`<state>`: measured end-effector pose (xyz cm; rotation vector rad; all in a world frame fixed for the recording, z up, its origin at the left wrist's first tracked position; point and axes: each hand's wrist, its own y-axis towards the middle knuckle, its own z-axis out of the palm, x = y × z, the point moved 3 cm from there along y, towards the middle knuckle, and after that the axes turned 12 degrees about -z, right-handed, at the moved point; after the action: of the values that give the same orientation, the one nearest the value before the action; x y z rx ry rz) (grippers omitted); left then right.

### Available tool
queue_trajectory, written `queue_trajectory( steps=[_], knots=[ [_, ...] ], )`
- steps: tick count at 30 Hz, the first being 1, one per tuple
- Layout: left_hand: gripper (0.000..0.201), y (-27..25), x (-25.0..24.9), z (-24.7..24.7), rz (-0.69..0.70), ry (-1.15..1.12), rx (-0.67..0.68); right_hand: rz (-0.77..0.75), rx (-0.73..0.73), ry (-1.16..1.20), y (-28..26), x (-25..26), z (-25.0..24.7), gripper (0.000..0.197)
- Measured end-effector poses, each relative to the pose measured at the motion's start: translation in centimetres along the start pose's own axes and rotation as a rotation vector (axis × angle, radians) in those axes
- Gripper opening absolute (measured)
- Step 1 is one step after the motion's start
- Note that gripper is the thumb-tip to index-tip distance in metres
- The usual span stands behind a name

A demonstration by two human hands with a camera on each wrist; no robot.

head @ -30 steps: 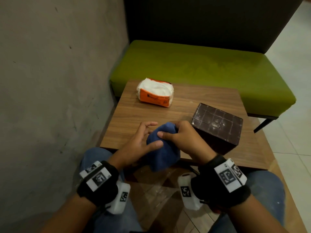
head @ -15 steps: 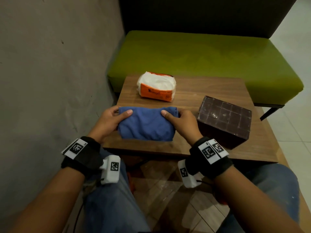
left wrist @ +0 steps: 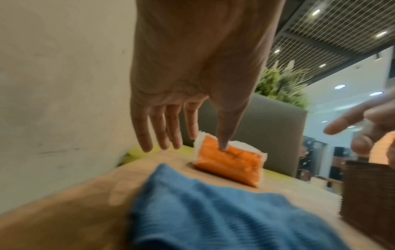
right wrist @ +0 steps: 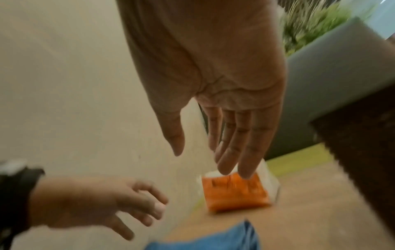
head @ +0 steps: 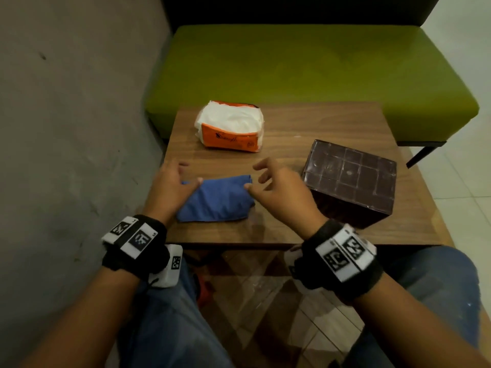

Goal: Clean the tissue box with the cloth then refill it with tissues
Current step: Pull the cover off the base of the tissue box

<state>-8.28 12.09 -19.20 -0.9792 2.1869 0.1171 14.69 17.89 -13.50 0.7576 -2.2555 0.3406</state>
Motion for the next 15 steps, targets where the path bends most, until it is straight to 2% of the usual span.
queue_trajectory(
  steps=[1,3,6,9,11,13,15],
  knots=[
    [0.052,-1.1,-2.0,0.4,0.134,-0.031,0.017,-0.023,-0.044,-0.001,-1.0,0.0,-1.7,0.041],
    [0.066,-3.6,-6.3,1.6,0.349,-0.06,0.156,-0.035,-0.136,-0.035,-2.9,-1.1,-5.2,0.041],
    [0.097,-6.0,-11.5,4.7,0.539,0.063,0.362,-0.019,-0.202,-0.212,-5.1,-4.3,-9.5,0.064],
    [0.122,-6.8,-14.8,8.0,0.615,0.23,0.522,0.078,-0.033,-0.383,-5.8,-8.3,-12.0,0.111],
    [0.131,-6.7,-16.4,10.0,0.662,0.357,0.532,0.142,0.078,-0.409,-5.8,-10.7,-12.8,0.135],
    [0.136,-6.6,-17.7,11.6,0.698,0.475,0.528,0.18,0.164,-0.395,-5.5,-12.5,-12.9,0.145],
    [0.139,-6.1,-18.2,12.9,0.711,0.571,0.551,0.166,0.214,-0.39,-5.2,-13.4,-12.7,0.146]
  ],
)
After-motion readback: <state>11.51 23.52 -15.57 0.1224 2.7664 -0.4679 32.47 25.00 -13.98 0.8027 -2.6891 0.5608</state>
